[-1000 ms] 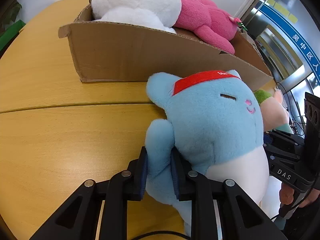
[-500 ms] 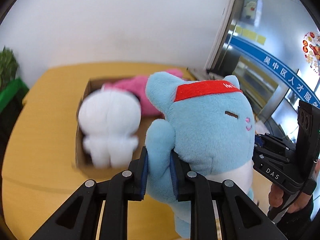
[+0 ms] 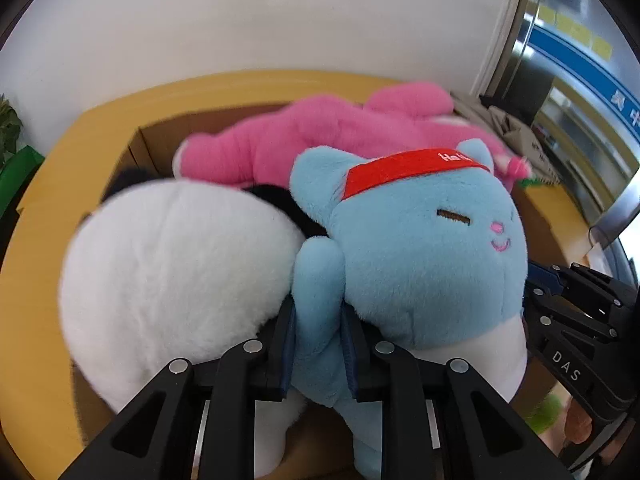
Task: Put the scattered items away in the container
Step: 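Lift the blue bear with both grippers and lower it beside the panda, then open both grippers to release the blue bear and withdraw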
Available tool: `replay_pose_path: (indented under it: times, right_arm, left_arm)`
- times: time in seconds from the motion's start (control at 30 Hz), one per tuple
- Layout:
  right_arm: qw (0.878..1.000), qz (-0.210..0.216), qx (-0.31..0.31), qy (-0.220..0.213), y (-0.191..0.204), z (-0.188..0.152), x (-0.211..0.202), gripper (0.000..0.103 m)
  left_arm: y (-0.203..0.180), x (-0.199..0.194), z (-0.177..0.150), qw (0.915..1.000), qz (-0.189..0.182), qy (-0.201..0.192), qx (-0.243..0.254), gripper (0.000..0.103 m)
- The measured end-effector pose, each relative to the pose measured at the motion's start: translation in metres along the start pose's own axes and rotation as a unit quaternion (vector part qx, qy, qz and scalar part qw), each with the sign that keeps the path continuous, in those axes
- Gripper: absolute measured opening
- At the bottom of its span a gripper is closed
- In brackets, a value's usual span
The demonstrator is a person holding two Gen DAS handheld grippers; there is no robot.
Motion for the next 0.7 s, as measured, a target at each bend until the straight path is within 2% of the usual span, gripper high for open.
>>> replay_pose_path:
  times: [0.07,0.23,0.33,0.37,0.4,0.43,0.47,0.5,0.57,0.63,0.7]
  right_arm:
    - [0.999,-0.013,-0.005,0.03,0.0,-0.019,0.018,0.02]
    - [0.999,-0.018,0.009,0.045,-0.009,-0.025,0.019,0.031]
    - [0.999,-0.034,0.009,0.035,-0.014,-0.028,0.004,0.052]
    - [0.999,-0.04,0.009,0.025,-0.018,-0.027,-0.008,0.066]
    - [0.999,-0.045,0.01,0.013,-0.022,-0.026,-0.02,0.076]
    - [0.999,-0.045,0.006,0.0,-0.021,-0.025,-0.035,0.078]
    - [0.999,-0.044,-0.001,-0.011,-0.02,-0.025,-0.049,0.078]
    - [0.999,-0.044,-0.01,-0.023,-0.017,-0.025,-0.064,0.078]
    - [0.998,-0.045,-0.022,-0.04,-0.012,-0.028,-0.09,0.079]
    - [0.998,-0.046,-0.021,-0.047,-0.007,-0.036,-0.109,0.079]
    - [0.998,-0.048,-0.022,-0.039,-0.005,-0.049,-0.118,0.079]
  left_arm:
    - [-0.005,0.009,-0.01,0.9995,0.016,-0.001,0.028,0.021]
    - [0.0,-0.001,-0.005,0.9997,0.018,0.0,0.017,0.025]
    - [-0.005,-0.02,-0.006,0.9997,0.018,-0.009,0.011,0.031]
    - [-0.009,-0.031,-0.011,0.9998,0.014,-0.01,0.006,0.042]
    - [-0.014,-0.045,-0.014,0.9999,0.006,-0.012,-0.002,0.06]
    - [-0.018,-0.059,-0.018,0.9998,0.003,-0.019,-0.008,0.07]
    - [-0.018,-0.077,-0.02,0.9992,0.008,-0.036,-0.012,0.087]
    - [-0.019,-0.093,-0.022,0.9984,0.013,-0.052,-0.016,0.094]
    - [-0.02,-0.123,-0.028,0.9961,0.018,-0.082,-0.03,0.103]
    - [-0.021,-0.151,-0.039,0.9935,0.018,-0.105,-0.04,0.103]
    - [-0.02,-0.165,-0.052,0.9925,0.021,-0.111,-0.045,0.103]
Point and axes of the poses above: each gripper's, at about its wrist camera, not at the fingertips, and x roughly the way its jaws point, y to its left, z to its top, the point moved 8 cm from there along x, roughly the way its jaws point, and after that the axes turned 7 degrees about -y, right-handed, at the moved point
